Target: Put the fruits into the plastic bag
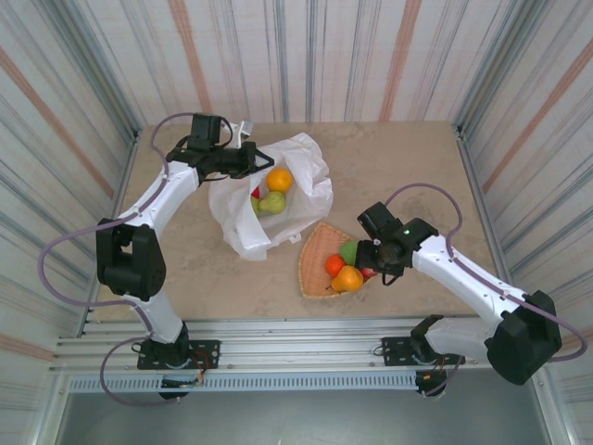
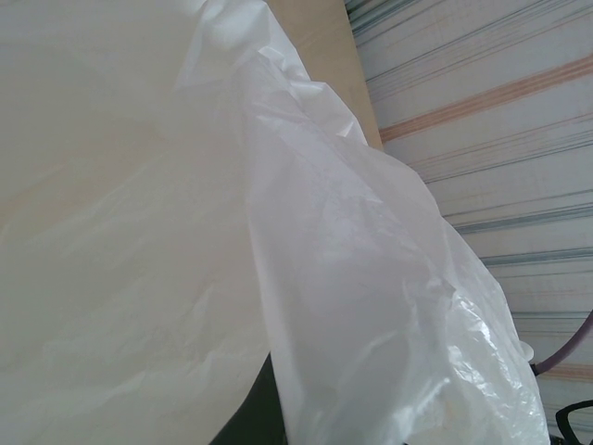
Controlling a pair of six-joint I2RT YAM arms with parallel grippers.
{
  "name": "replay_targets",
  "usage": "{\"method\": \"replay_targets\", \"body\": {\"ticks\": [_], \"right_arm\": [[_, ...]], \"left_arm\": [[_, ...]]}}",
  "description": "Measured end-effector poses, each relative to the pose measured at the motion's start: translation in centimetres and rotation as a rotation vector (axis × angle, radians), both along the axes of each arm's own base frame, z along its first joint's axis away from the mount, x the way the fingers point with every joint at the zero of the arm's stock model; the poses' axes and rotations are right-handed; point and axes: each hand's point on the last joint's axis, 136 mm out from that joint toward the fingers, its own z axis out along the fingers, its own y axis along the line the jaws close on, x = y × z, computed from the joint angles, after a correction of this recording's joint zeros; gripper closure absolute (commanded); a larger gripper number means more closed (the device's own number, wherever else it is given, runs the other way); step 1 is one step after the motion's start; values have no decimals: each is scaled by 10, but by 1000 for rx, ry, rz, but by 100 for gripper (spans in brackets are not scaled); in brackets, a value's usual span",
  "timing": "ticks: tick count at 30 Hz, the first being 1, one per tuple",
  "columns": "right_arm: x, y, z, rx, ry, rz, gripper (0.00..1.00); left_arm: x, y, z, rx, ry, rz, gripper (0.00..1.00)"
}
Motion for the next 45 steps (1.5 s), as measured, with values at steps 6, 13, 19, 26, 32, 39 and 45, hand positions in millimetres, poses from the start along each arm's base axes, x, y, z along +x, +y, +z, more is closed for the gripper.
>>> {"method": "replay_targets", "body": {"ticks": [6,13,19,26,32,39,45], "right_arm": [[5,1,-2,3,-5,-9,32],[8,2,-5,2,-11,-10,33],[6,-1,-10,-14,-2,-12,34],[7,-1,-10,-16,-5,-13,35],[7,0,-11,-17,-8,-1,34],[16,5,-15,-27,-16,44,31],[29,14,-21,-38,-19,84,31]], "left_arm": [[0,0,0,0,0,0,100],[0,0,0,0,0,0,100],[0,0,0,0,0,0,100],[0,0,0,0,0,0,100],[0,0,0,0,0,0,100],[0,0,0,-1,1,0,100],[0,0,0,-1,1,0,100]]}}
